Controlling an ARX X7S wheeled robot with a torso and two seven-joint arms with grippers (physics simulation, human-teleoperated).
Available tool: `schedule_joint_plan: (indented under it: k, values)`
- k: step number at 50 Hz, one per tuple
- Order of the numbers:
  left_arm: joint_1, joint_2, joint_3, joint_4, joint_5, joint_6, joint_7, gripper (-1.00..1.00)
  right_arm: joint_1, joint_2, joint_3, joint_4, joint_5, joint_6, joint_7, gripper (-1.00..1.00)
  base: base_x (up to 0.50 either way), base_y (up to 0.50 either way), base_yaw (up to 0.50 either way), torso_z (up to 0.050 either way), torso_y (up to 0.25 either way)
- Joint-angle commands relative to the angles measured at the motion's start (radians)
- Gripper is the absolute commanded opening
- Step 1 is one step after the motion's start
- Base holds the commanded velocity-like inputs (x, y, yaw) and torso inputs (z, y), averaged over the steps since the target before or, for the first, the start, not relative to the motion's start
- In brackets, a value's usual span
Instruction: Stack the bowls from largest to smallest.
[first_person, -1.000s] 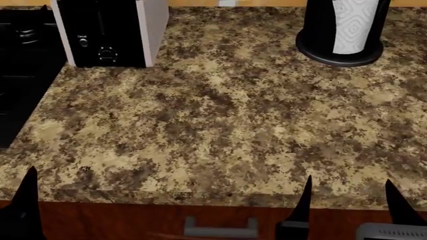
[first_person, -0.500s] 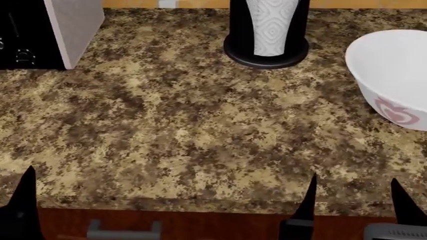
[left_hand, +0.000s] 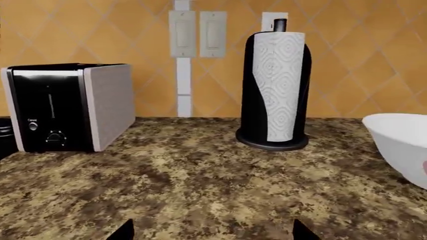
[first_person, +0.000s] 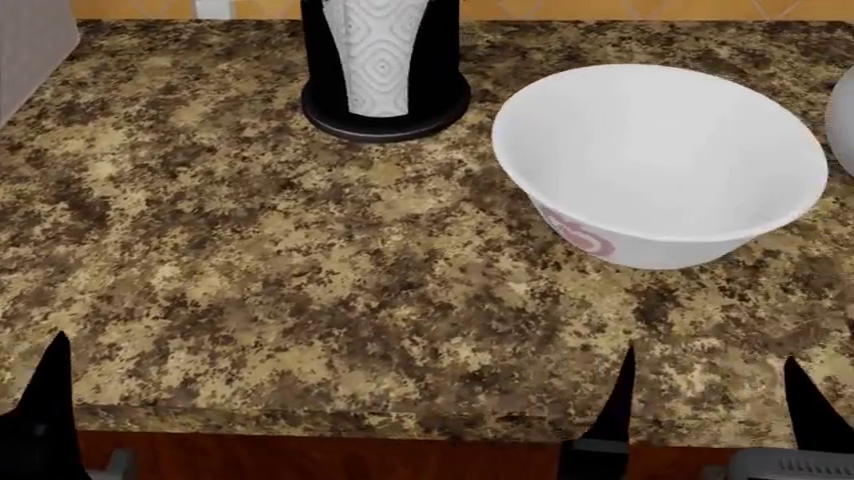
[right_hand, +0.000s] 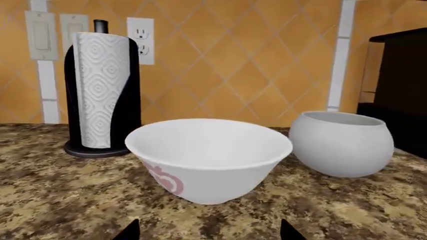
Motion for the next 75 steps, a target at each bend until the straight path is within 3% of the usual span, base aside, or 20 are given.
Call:
schedule_joint_plan:
  k: [1, 40, 60, 65, 71, 75]
  values:
    - [0.000, 0.007, -0.021, 0.005, 0.002, 0.003, 0.011, 1.00, -0.004, -0.012, 0.022, 0.002, -0.012, -0.009, -0.017, 1.00, 0.04, -0.50, 0.00, 0.000, 0.000]
    - [0.001, -0.027, -0.022, -0.005, -0.040, 0.028, -0.024, 1.00, -0.008, 0.022, -0.002, 0.004, -0.016, -0.021, 0.008, 1.00, 0.04, -0.50, 0.00, 0.000, 0.000]
    - [-0.030, -0.070, -0.138, -0.005, -0.146, -0.006, -0.072, 1.00, -0.019, 0.025, -0.002, -0.005, 0.004, -0.057, 0.002, 1.00, 0.40, -0.18, 0.00, 0.000, 0.000]
    - [-0.034, -0.082, -0.154, -0.001, -0.164, -0.010, -0.082, 1.00, 0.000, 0.033, 0.012, -0.044, 0.026, 0.014, 0.023, 1.00, 0.00, 0.00, 0.00, 0.000, 0.000]
    - [-0.055, -0.117, -0.246, 0.021, -0.291, -0.044, -0.131, 1.00, 0.045, 0.065, 0.053, -0.124, 0.122, 0.122, 0.077, 1.00, 0.00, 0.00, 0.00, 0.000, 0.000]
    - [-0.050, -0.125, -0.234, 0.010, -0.276, -0.039, -0.124, 1.00, 0.107, 0.109, 0.055, -0.110, 0.213, 0.198, 0.127, 1.00, 0.00, 0.00, 0.00, 0.000, 0.000]
